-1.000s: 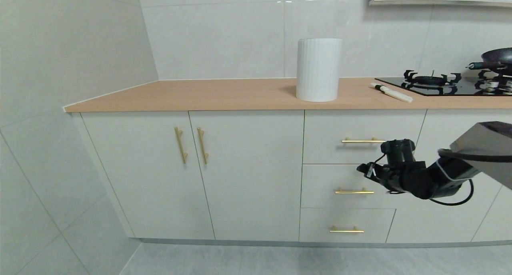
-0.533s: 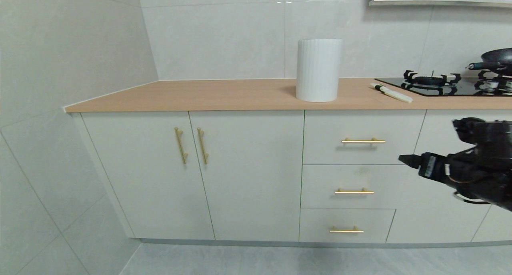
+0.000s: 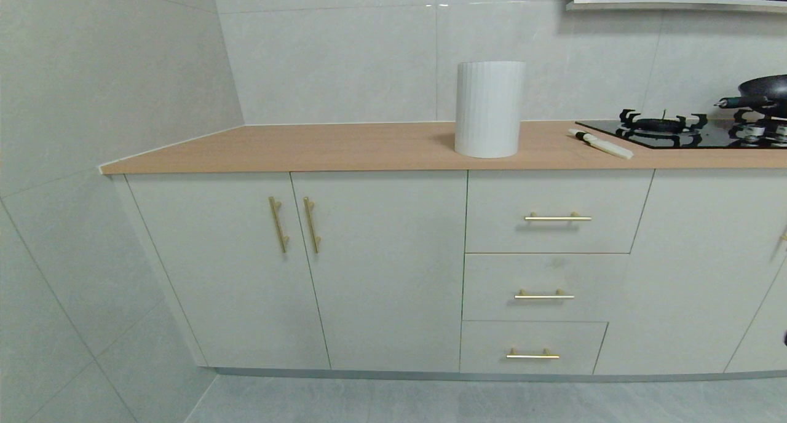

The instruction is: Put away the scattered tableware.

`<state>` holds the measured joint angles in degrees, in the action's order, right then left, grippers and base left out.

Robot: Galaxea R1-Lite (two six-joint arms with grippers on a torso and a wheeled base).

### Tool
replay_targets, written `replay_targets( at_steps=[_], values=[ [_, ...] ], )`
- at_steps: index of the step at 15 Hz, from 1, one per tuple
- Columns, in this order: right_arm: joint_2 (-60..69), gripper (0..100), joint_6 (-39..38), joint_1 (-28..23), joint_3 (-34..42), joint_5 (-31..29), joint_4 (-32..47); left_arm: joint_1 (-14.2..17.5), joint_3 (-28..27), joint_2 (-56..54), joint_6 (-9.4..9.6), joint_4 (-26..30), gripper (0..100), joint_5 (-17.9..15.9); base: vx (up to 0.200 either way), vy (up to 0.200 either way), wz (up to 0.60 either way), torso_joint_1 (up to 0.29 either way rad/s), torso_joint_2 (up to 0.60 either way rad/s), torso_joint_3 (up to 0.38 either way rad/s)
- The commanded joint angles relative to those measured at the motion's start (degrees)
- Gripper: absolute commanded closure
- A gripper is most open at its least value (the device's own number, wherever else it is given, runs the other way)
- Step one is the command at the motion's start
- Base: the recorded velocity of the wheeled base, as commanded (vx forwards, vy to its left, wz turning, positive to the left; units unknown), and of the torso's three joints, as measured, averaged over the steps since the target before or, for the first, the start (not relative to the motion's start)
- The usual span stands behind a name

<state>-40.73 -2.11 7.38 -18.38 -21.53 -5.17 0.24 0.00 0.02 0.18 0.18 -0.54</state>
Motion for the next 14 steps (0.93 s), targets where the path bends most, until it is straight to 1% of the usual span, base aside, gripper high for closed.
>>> replay_targets(
  at_steps=[1,2,3,6,7,8,9,10,11,12,13,14],
  values=[
    [23.33,0,5.01,-0.7,0.72,-4.93,15.36,0.02,0.0,-0.02,-0.01,-0.01,0,0.01,0.0,0.0,0.0,0.0,0.0,0.0],
    [26.58,0,6.24,-1.66,0.81,-7.65,17.03,0.02,0.0,-0.02,-0.01,-0.01,0,0.01,0.0,0.0,0.0,0.0,0.0,0.0],
    [28.07,0,6.86,-2.28,0.89,-8.53,17.21,0.02,0.0,-0.02,-0.01,0.08,0,0.01,0.0,0.0,0.0,0.0,0.0,0.0],
    [37.39,0,10.81,-7.81,3.09,-8.88,17.83,0.02,0.0,-0.02,-0.01,0.08,0,0.01,0.0,0.0,0.0,0.0,0.0,0.0],
    [38.88,0,10.9,-8.34,3.97,-9.23,17.91,0.02,0.0,-0.02,-0.01,0.08,0,0.01,0.0,0.0,0.0,0.0,0.0,0.0],
    [40.38,0,10.81,-7.81,4.76,-8.88,17.83,0.02,0.0,-0.02,-0.01,0.08,0,0.01,0.0,0.0,0.0,0.0,0.0,0.0],
    [40.73,0,10.28,-7.64,6.17,-7.56,17.47,0.02,0.0,-0.02,-0.01,-0.01,0,0.01,0.0,0.0,0.0,0.0,0.0,0.0],
    [40.64,0,8.79,-7.64,7.66,-1.94,15.36,0.02,0.0,-0.02,-0.01,-0.01,0,0.01,0.0,0.0,0.0,0.0,0.0,0.0],
    [40.64,0,5.54,-7.64,9.33,5.88,11.67,0.02,0.0,-0.02,-0.01,-0.01,0,0.01,0.0,0.0,0.0,0.0,0.0,0.0],
    [40.64,0,3.34,-7.64,11.44,12.04,7.01,0.02,0.0,-0.02,-0.01,-0.01,0,0.01,0.0,0.0,0.0,0.0,0.0,0.0],
    [40.64,0,2.64,-7.64,14.69,15.99,2.53,0.02,0.0,-0.02,-0.01,-0.01,0,0.01,0.0,0.0,0.0,0.0,0.0,0.0],
    [40.64,0,2.72,-7.64,17.77,17.66,-1.34,0.02,0.0,-0.02,-0.01,-0.01,0,0.01,0.0,0.0,0.0,0.0,0.0,0.0]
  ],
)
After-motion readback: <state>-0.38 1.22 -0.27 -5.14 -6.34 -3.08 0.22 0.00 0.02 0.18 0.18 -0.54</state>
